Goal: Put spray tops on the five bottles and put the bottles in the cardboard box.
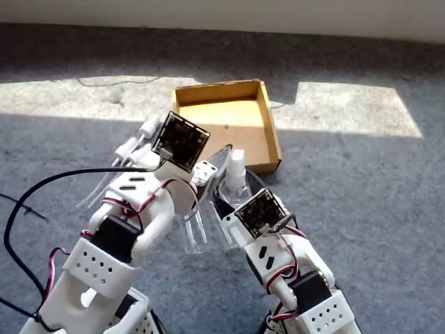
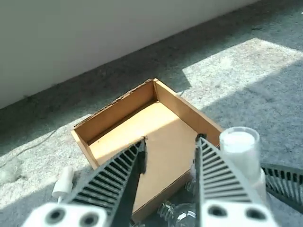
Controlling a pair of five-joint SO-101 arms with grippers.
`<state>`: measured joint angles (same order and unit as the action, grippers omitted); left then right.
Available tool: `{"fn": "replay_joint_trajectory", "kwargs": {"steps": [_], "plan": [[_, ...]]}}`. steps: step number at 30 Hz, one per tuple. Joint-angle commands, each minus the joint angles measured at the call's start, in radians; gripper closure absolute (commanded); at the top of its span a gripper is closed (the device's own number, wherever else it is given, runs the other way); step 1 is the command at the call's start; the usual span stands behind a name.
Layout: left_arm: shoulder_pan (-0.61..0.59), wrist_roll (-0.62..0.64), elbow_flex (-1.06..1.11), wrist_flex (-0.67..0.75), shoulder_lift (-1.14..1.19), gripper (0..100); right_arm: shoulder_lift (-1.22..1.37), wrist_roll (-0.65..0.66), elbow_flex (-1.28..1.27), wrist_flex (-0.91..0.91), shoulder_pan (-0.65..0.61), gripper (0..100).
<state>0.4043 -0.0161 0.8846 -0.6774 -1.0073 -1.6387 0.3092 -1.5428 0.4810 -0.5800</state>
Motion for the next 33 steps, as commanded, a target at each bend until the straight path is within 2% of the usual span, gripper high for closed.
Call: {"fn": "replay_joint_trajectory", "kwargs": {"steps": [1, 11, 13, 15, 18, 23, 28, 33], "plan": [[0.033, -0.011, -0.005, 0.021, 0.002, 83, -0.007, 0.008, 0.012, -0.018, 0.001, 99.5], [0.001, -0.012, -0.008, -0.023, -0.054, 83, -0.007, 0.009, 0.015, -0.019, 0.016, 99.5], [-0.053, -0.014, -0.025, -0.02, -0.13, 83, -0.005, 0.008, 0.024, -0.045, 0.068, 99.5], [-0.137, -0.012, -0.05, -0.023, -0.223, 83, 0.008, 0.005, 0.062, -0.147, 0.124, 99.5], [-0.275, -0.011, -0.054, -0.058, -0.358, 83, 0.085, -0.057, 0.13, -0.265, 0.177, 99.5], [-0.441, -0.006, 0.094, -0.117, -0.533, 83, 0.417, -0.086, 0.414, -0.285, 0.186, 99.5], [-0.492, -0.005, 0.352, -0.115, -0.674, 83, 0.86, -0.078, 0.812, -0.286, 0.226, 99.5], [-0.49, -0.005, 0.579, -0.114, -0.812, 83, 1.303, 0.089, 1.165, -0.372, 0.271, 99.5]]}}
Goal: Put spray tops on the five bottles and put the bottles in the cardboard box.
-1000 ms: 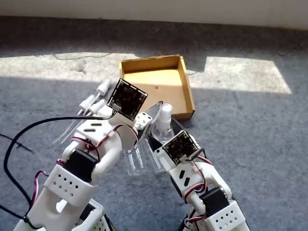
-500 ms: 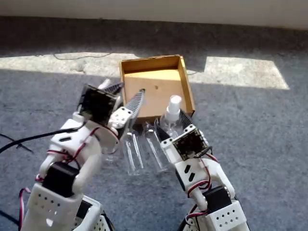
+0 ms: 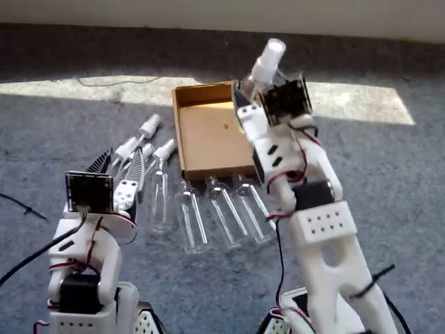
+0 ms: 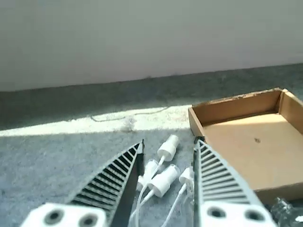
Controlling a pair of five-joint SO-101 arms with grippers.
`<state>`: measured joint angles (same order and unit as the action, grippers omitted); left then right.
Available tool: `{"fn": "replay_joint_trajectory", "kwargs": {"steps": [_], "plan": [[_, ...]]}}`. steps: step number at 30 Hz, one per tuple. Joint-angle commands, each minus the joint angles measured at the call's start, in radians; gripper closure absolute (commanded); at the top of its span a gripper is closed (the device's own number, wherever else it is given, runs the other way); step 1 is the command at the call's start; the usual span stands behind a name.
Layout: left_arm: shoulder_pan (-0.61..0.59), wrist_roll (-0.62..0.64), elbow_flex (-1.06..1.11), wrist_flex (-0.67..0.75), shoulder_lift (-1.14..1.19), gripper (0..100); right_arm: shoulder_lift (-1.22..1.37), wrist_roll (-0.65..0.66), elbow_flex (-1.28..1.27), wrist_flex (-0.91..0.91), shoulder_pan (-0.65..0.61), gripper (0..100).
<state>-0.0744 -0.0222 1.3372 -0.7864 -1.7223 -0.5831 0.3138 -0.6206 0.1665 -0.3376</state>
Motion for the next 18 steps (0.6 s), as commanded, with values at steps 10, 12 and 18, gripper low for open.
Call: {"fn": "replay_joint_trajectory", "kwargs": {"steps": [10, 12, 18], "plan": [[-0.008, 0.002, 0.157, -0.005, -0.105, 83, 0.911, -0.029, 0.661, -0.197, 0.116, 99.5], [-0.008, 0.002, 0.157, -0.005, -0.105, 83, 1.004, -0.061, 0.734, -0.197, 0.124, 99.5], [-0.008, 0.002, 0.157, -0.005, -0.105, 83, 1.182, -0.095, 0.88, -0.197, 0.122, 99.5]]}}
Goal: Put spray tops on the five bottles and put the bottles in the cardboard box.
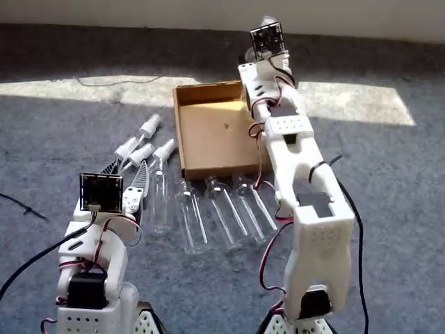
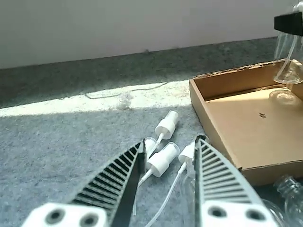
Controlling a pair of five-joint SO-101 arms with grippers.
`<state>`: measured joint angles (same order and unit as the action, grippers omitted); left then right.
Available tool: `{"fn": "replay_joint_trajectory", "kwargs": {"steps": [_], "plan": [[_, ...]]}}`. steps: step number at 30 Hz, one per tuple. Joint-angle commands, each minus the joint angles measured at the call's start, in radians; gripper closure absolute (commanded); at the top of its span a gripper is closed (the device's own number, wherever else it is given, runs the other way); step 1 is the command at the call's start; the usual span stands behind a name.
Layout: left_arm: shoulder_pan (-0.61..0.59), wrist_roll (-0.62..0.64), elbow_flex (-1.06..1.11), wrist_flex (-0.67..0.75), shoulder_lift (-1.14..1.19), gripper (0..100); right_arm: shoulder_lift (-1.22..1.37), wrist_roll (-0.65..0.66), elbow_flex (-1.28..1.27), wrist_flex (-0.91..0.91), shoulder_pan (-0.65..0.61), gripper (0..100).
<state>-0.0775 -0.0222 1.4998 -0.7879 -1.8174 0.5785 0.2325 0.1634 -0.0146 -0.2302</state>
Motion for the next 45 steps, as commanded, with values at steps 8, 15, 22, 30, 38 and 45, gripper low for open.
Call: {"fn": "replay_joint_trajectory", "kwargs": {"steps": [8, 15, 22, 30, 38, 45], "plan": [[-0.005, 0.002, -0.005, -0.003, -0.01, 83, 0.093, -0.014, 0.137, -0.022, 0.016, 99.5], [-0.005, 0.002, -0.004, -0.005, -0.01, 83, 0.107, -0.014, 0.133, -0.024, 0.019, 99.5], [-0.004, 0.002, -0.004, -0.005, -0.01, 83, 0.102, -0.014, 0.124, -0.105, 0.021, 99.5], [-0.004, 0.002, -0.004, -0.005, -0.01, 83, 0.099, -0.006, -0.035, -0.34, 0.036, 99.5], [-0.004, 0.002, -0.004, -0.005, -0.01, 83, 0.105, -0.006, -0.047, -0.341, 0.042, 99.5], [-0.004, 0.002, -0.004, -0.005, -0.01, 83, 0.107, 0.052, -0.048, -0.34, 0.033, 95.2]]}}
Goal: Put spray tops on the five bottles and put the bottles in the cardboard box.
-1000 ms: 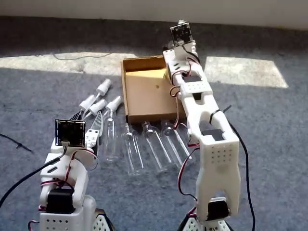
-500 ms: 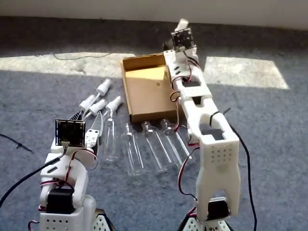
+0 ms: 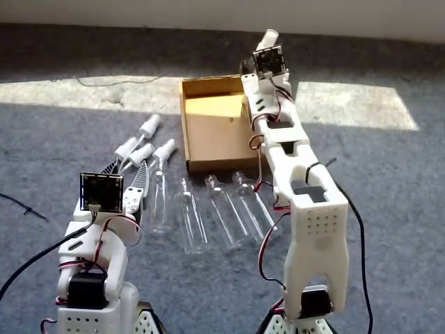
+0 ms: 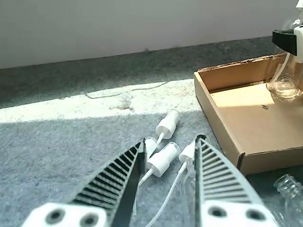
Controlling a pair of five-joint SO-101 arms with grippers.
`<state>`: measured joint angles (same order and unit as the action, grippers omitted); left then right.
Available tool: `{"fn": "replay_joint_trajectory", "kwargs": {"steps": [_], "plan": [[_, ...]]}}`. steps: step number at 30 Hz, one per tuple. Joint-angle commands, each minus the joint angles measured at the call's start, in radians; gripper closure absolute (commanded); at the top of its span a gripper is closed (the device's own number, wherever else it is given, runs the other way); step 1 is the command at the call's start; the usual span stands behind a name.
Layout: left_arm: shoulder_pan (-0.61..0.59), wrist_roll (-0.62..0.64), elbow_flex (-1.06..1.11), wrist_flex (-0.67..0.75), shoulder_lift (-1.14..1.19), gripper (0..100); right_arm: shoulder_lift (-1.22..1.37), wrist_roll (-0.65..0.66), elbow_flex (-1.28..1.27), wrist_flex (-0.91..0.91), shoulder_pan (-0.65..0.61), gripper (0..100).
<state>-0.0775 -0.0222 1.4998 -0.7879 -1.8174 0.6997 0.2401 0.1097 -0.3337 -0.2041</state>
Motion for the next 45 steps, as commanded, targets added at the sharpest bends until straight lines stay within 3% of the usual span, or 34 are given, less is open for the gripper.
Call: {"fn": "replay_joint_trajectory", "kwargs": {"steps": [1, 20, 26, 45], "plan": [[-0.004, 0.002, -0.004, -0.005, -0.01, 83, -0.015, 0.057, 0.005, -0.019, 0.001, 93.4], [-0.004, 0.002, -0.004, -0.005, -0.01, 83, -0.021, 0.058, -0.036, -0.019, -0.013, 89.9], [-0.004, 0.002, -0.004, -0.005, -0.01, 83, -0.021, 0.057, -0.039, -0.019, -0.012, 80.6], [-0.004, 0.002, -0.004, -0.005, -0.01, 83, -0.022, 0.061, -0.035, -0.019, -0.012, 77.8]]}}
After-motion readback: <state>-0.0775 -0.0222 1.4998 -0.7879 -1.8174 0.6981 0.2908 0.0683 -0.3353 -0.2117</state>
